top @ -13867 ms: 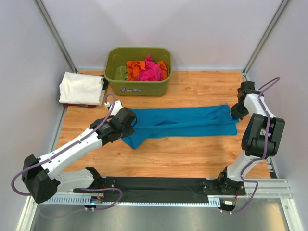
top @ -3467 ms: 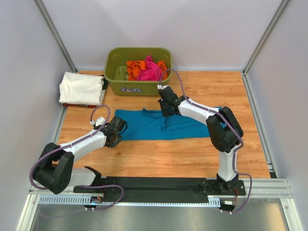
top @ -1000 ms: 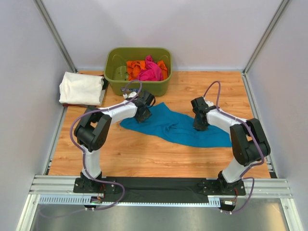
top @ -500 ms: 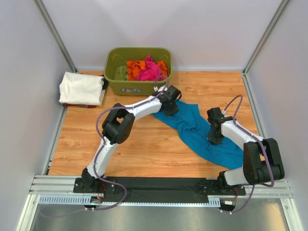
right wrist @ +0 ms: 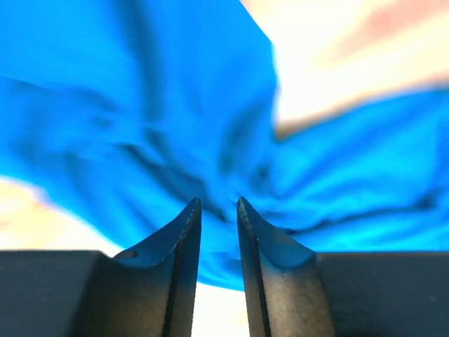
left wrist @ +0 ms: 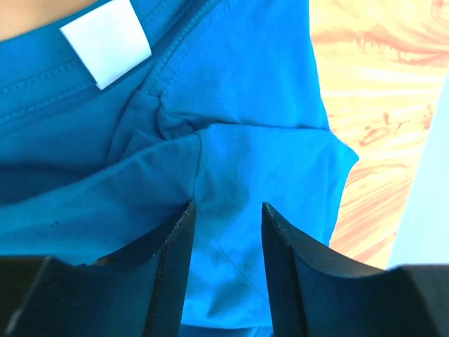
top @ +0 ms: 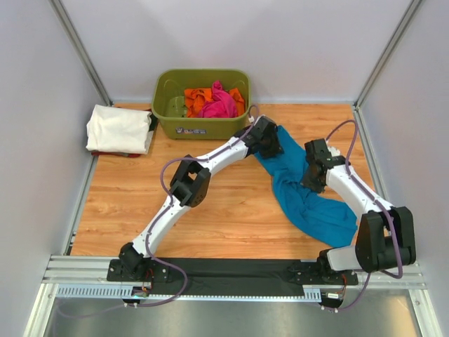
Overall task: Fold and stack the t-shirts
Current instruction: Fold the tshirt
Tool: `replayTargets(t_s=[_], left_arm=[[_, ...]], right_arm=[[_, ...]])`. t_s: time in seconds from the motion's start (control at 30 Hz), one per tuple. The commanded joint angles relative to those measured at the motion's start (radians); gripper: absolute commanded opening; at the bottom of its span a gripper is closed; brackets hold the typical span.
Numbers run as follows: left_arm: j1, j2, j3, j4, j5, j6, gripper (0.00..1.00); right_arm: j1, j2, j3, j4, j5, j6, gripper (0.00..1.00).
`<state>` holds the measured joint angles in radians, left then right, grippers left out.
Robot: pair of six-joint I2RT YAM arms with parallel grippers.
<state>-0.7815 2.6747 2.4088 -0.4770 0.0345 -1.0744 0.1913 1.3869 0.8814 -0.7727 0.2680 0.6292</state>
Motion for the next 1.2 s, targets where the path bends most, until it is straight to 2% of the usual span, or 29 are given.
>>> replayTargets(t_s=[0.0,0.03,0.07,0.17,0.23,0.27,0.3,0.33,0.4,0.43,0.5,0.53,0.67,0.8,0.93,1.17], left_arm=[[0.077,-0.015,-0.019,0.080,0.089,0.111,0.51],[0.086,-0.063,-0.037,0.096,0.093,0.193,0.52],[0.091,-0.093,-0.056,0.103,0.088,0.244,0.55],[0.093,-0.251,-0.131,0.110,0.061,0.431,0.66],[0.094,-0.404,-0.265,0.141,0.036,0.473,0.71],[0.097,-0.461,-0.324,0.159,0.013,0.493,0.80],[0.102,-0.575,-0.386,0.175,0.007,0.488,0.97],[0.106,-0.632,-0.515,0.225,0.014,0.481,0.99],[0.114,-0.779,-0.621,0.258,0.030,0.459,1.00],[0.113,-0.821,-0.708,0.256,0.030,0.453,0.99],[0.113,-0.939,-0.804,0.281,0.059,0.418,0.99],[0.111,-0.970,-0.897,0.317,0.062,0.404,0.99],[0.082,-1.065,-1.013,0.301,0.094,0.392,0.98],[0.076,-1.213,-1.134,0.212,0.006,0.413,0.98],[0.079,-1.357,-1.223,0.137,-0.100,0.445,0.99],[0.103,-1.526,-1.367,0.055,-0.156,0.404,0.99]], right_arm=[[0.000,-0.048,0.126,0.059,-0.045,-0.127,0.31],[0.000,-0.039,0.146,0.106,-0.059,-0.153,0.35],[0.002,-0.031,0.187,0.139,-0.096,-0.180,0.44],[0.000,0.038,0.264,0.248,-0.171,-0.272,0.57],[0.002,0.116,0.303,0.320,-0.211,-0.338,0.58],[0.002,0.145,0.354,0.326,-0.243,-0.362,0.61],[0.003,0.177,0.391,0.320,-0.253,-0.387,0.62],[0.002,0.234,0.422,0.291,-0.253,-0.417,0.62],[0.003,0.274,0.477,0.285,-0.285,-0.445,0.66],[0.002,0.305,0.490,0.286,-0.291,-0.459,0.71],[0.003,0.357,0.551,0.276,-0.351,-0.471,0.74],[0.007,0.372,0.573,0.274,-0.363,-0.473,0.77],[0.055,0.463,0.652,0.262,-0.394,-0.561,0.85],[0.134,0.628,0.773,0.172,-0.273,-0.671,0.87],[0.143,0.771,0.953,0.046,-0.198,-0.669,0.87],[0.142,0.889,1.016,-0.033,-0.173,-0.635,0.86]])
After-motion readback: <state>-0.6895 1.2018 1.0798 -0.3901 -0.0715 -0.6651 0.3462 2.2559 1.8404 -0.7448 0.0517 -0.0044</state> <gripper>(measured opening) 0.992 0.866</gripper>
